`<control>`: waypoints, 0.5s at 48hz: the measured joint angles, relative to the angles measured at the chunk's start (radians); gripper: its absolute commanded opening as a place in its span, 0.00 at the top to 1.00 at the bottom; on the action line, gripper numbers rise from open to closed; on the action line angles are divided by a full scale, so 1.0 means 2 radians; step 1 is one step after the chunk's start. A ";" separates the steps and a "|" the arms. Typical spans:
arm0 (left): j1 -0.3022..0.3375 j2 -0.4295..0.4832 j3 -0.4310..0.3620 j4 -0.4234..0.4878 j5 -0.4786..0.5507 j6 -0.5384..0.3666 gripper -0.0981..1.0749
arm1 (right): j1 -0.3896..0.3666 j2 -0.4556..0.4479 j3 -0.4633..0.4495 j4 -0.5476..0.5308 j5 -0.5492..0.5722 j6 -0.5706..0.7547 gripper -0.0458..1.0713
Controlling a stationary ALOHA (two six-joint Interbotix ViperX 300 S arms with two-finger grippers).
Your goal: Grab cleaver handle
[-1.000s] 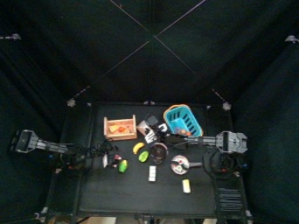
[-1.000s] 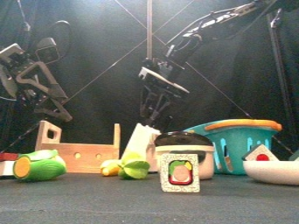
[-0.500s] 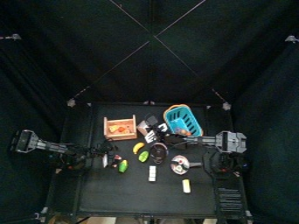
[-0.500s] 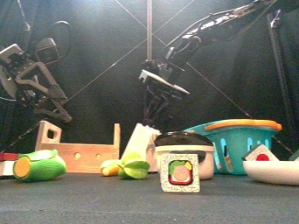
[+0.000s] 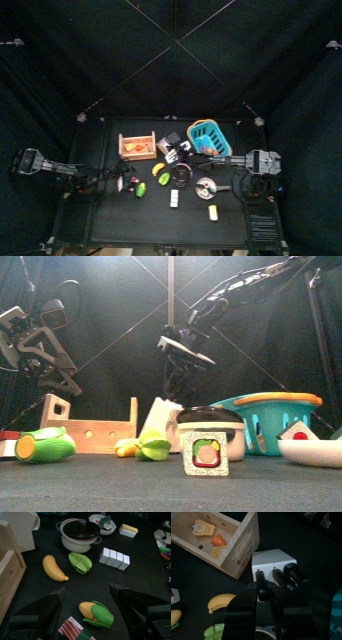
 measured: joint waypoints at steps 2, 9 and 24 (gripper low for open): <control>0.000 0.000 0.001 0.000 0.001 -0.001 0.05 | 0.001 0.001 0.000 0.000 0.000 0.000 0.58; -0.001 0.000 0.001 0.000 0.001 0.000 0.05 | 0.002 0.000 0.000 0.000 0.002 -0.001 0.63; -0.001 0.000 0.001 0.000 0.001 0.000 0.05 | 0.008 0.002 -0.006 -0.002 0.035 0.000 0.64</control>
